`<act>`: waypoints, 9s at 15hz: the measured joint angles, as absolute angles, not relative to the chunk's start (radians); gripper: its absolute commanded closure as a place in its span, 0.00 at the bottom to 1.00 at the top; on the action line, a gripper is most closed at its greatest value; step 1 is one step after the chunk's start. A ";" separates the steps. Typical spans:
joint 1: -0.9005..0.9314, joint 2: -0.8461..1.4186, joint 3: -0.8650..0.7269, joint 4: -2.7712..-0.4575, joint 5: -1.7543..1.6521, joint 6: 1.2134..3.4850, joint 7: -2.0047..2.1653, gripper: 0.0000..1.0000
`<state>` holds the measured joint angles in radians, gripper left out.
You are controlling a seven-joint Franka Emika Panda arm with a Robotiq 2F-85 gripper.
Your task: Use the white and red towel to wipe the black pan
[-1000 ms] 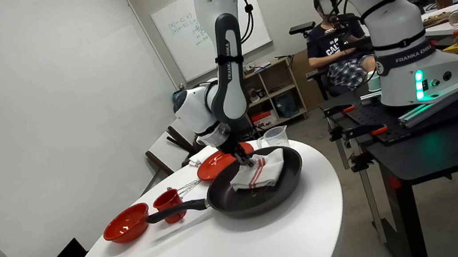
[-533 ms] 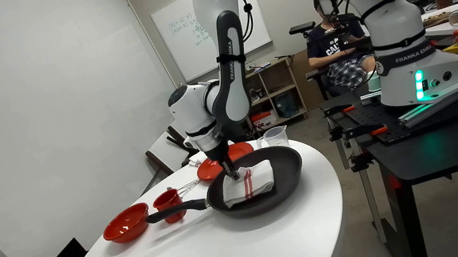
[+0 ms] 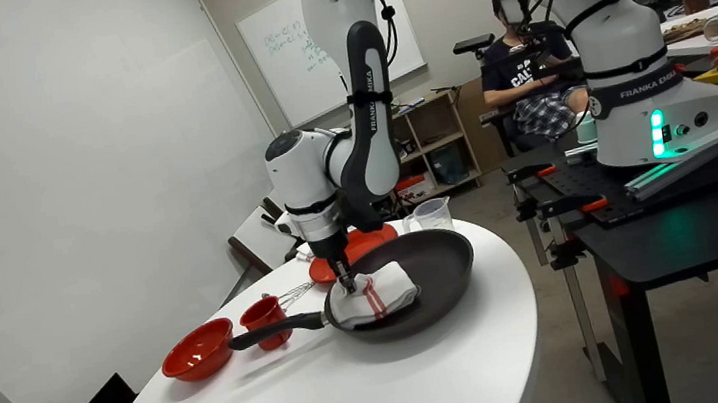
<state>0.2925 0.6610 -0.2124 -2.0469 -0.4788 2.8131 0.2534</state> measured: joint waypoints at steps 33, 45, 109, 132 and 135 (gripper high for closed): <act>0.109 0.683 -0.146 -2.008 -0.279 2.449 0.172 0.97; 0.195 0.651 -0.097 -1.987 -0.269 2.722 0.197 0.97; 0.276 1.156 0.079 -0.994 0.042 1.838 0.198 0.02; 0.100 0.447 0.045 -1.665 0.101 1.786 0.201 0.00; 0.064 0.342 0.043 -1.809 0.144 1.819 0.200 0.00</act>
